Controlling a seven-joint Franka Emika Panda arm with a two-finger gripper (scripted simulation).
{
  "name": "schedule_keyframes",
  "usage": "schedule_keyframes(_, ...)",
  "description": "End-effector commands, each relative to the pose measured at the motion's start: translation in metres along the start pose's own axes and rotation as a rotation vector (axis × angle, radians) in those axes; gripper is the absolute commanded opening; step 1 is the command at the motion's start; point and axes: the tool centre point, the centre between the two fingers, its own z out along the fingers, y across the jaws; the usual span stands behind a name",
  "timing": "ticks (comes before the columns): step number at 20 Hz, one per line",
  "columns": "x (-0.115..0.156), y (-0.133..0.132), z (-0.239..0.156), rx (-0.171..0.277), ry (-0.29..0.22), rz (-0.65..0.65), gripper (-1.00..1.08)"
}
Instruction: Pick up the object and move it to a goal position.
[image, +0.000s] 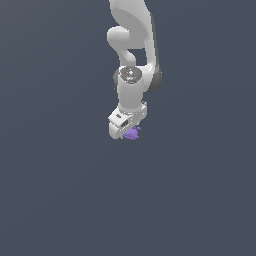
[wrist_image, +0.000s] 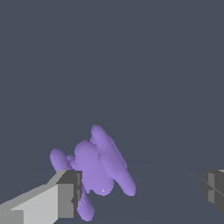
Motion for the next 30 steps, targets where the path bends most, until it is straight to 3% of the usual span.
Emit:
schedule_keyframes(1,-0.004,-0.006,0.004,-0.001,0.002,-0.072,1.0)
schedule_keyframes(16,-0.023,-0.036,0.024,-0.004,0.011,-0.443,1.0)
schedule_keyframes(30,-0.027,-0.043,0.029,-0.005,0.013,-0.526,1.0)
